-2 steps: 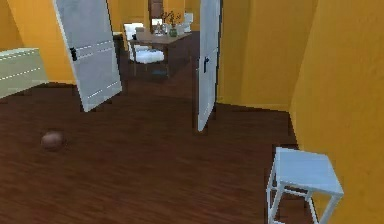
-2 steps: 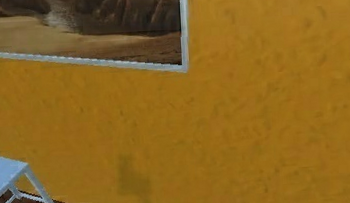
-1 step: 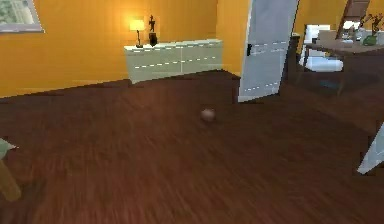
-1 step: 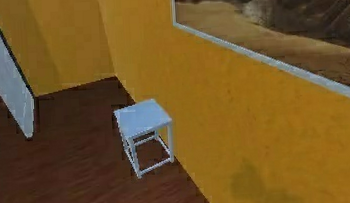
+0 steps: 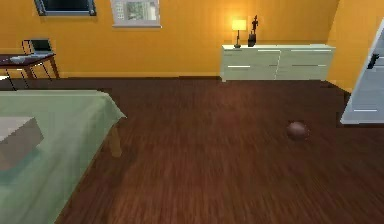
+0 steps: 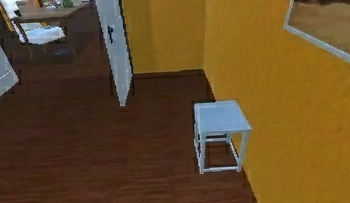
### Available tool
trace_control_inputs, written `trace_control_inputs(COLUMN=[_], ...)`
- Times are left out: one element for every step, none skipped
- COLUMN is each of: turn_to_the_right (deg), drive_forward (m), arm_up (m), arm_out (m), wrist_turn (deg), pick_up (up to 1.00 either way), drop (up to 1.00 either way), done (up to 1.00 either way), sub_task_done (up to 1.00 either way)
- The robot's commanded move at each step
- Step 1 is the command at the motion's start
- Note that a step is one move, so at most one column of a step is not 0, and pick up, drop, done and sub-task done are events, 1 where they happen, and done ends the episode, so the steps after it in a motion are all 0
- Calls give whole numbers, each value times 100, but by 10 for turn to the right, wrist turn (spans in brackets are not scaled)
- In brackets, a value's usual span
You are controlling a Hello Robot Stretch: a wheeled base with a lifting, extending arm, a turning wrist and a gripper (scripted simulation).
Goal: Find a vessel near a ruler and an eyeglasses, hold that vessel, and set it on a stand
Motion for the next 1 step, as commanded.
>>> trace_control_inputs(turn_to_the_right=[0], drive_forward=[100], arm_up=[0], arm_out=[0], wrist_turn=[0], pick_up=[0], drop=[0], done=[0], sub_task_done=[0])
